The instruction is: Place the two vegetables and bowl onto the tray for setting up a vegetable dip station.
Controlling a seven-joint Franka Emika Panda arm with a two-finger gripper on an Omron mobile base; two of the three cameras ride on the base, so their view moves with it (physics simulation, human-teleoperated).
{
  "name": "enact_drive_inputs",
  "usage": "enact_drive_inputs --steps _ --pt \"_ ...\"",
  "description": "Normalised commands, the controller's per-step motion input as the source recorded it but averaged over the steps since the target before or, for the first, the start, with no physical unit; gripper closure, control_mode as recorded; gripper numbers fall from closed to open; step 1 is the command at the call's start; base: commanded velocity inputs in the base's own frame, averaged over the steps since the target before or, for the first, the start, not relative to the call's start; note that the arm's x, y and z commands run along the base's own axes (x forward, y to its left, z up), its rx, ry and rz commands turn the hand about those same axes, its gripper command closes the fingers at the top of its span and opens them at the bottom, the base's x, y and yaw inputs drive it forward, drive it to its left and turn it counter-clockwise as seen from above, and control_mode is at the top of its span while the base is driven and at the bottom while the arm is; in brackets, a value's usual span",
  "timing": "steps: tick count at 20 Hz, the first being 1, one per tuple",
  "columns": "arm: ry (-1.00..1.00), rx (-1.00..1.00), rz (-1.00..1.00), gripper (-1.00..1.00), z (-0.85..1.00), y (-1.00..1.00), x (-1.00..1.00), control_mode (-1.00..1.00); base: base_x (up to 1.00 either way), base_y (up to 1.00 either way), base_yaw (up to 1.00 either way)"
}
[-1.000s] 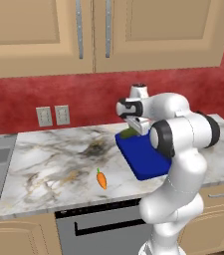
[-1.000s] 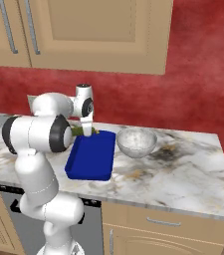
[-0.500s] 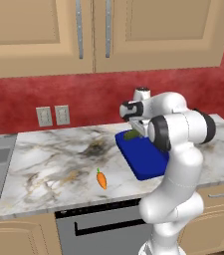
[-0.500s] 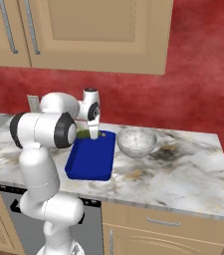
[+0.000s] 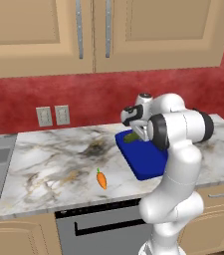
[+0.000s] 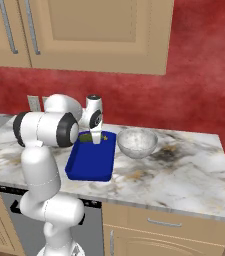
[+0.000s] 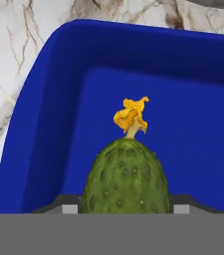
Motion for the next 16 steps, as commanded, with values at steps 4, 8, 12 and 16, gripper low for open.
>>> enact_drive_inputs --steps 4,8,12,16 --pt "-0.13 0.06 0.00 1.00 -0.01 -0.07 0.15 -1.00 0.00 0.00 0.00" --pt "-0.10 0.06 0.00 1.00 0.00 -0.01 0.11 -1.00 0.00 0.00 0.00" --pt "-0.02 0.02 0.00 1.00 -0.01 0.00 0.11 -1.00 0.00 0.00 0.00" --pt "-0.03 0.01 0.00 1.00 -0.04 0.00 0.18 -1.00 0.00 0.00 0.00"
